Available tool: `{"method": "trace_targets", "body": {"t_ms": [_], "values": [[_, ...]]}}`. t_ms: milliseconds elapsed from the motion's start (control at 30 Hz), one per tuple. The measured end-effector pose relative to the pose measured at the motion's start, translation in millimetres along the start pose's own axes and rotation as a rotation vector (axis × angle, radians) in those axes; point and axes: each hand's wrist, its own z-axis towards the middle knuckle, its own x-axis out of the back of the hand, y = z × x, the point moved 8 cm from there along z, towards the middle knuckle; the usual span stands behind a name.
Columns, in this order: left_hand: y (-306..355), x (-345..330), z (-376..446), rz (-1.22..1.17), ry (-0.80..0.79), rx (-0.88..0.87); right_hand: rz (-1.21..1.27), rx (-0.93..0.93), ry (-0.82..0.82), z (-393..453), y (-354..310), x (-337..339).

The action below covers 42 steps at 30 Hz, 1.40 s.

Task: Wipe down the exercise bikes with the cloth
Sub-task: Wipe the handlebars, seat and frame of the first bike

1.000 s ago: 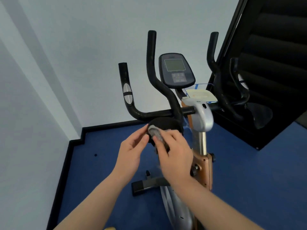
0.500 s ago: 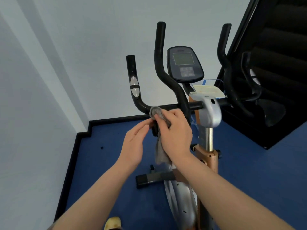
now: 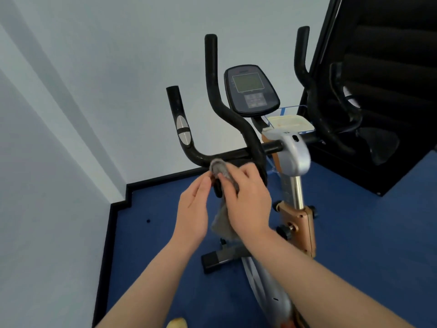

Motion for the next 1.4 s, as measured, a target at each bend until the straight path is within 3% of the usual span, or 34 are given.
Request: {"method": "trace_targets", "body": {"t_ms": [67,233,400,467,567,633,733,933,1000,1100,1167,1300,1400], "values": [[2.1,0.6,1.0,0.024,-0.014,-0.025,0.029,0.026,-0.031,-11.9,0.3,3.5],[-1.8,-7.7,9.6,0.038,-0.01,-0.002,-0.325,0.268,-0.046,45.7,-25.8,3.9],[-9.7,-18.3,27.6,0.15,-0.055,0.035,-0.435,0.27,-0.034,63.5,-17.2,30.7],[-14.0,-25.2,29.9,0.181,-0.074,0.033,-0.415,0.281,0.054,52.9,-18.1,44.5],[-17.9,-27.1,30.6,0.198,-0.084,0.017,-0.385,0.141,0.21,60.7,-6.6,68.1],[-20.5,-26.5,31.8,0.198,-0.109,0.017,-0.382,0.004,0.059,72.0,9.4,54.3],[-19.5,-25.7,33.5,0.206,-0.127,-0.018,-0.378,-0.056,-0.209,62.5,18.2,9.3],[-20.5,-25.6,32.3,0.222,-0.112,-0.032,-0.081,-0.173,0.026,21.5,39.7,22.0],[-19.6,-25.7,31.6,0.226,-0.108,-0.043,-0.136,-0.155,-0.012,18.4,35.8,18.7],[-18.4,-27.4,32.3,0.208,-0.102,-0.022,-0.456,-0.07,-0.213,49.4,33.4,4.8],[-16.4,-26.2,32.8,0.209,-0.08,-0.001,-0.431,-0.111,-0.284,61.8,39.7,5.1],[-17.1,-22.6,38.8,0.263,-0.052,0.075,-0.184,-0.194,-0.039,13.9,32.7,18.6],[-14.7,-23.4,51.0,0.369,-0.076,0.109,-0.21,-0.22,-0.114,24.4,42.5,13.8]]}}
